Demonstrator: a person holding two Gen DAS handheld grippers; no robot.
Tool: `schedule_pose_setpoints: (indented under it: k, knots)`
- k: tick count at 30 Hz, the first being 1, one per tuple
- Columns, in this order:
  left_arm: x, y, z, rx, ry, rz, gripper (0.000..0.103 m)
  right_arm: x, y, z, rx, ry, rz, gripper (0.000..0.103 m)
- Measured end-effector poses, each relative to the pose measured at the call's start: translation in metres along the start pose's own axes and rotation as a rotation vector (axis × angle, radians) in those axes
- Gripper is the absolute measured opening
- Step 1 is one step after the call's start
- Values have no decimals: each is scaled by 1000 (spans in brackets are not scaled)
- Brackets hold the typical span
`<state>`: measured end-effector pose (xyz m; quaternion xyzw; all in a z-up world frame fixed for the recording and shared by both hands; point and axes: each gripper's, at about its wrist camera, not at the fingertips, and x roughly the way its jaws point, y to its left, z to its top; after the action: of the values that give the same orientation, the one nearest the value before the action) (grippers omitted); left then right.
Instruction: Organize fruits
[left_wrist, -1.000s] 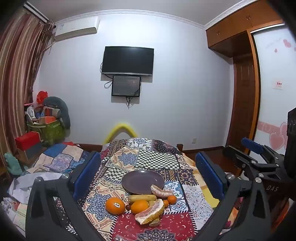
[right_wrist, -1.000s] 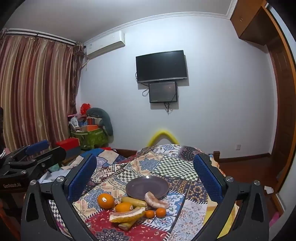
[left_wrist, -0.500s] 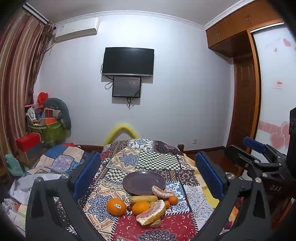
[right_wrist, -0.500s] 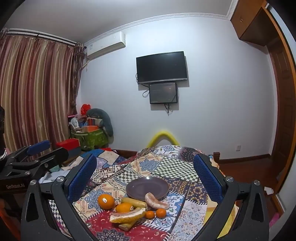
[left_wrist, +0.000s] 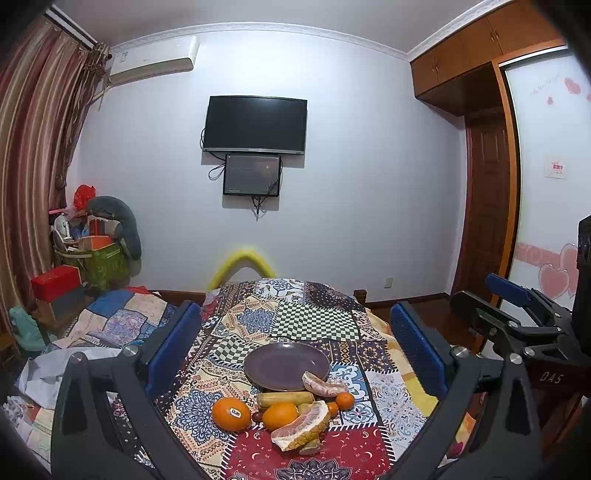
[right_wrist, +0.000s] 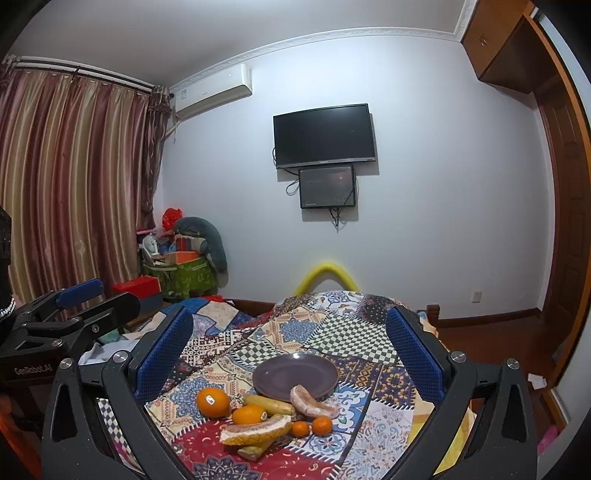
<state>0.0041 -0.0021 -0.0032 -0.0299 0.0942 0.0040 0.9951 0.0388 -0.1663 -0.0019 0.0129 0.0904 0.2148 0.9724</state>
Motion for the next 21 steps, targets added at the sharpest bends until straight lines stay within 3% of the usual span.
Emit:
schedule_pose_setpoints:
  k: [21]
  knots:
    - [1,-2,2,-1,-1,0,103,2,-1,1,6,-6,0,103]
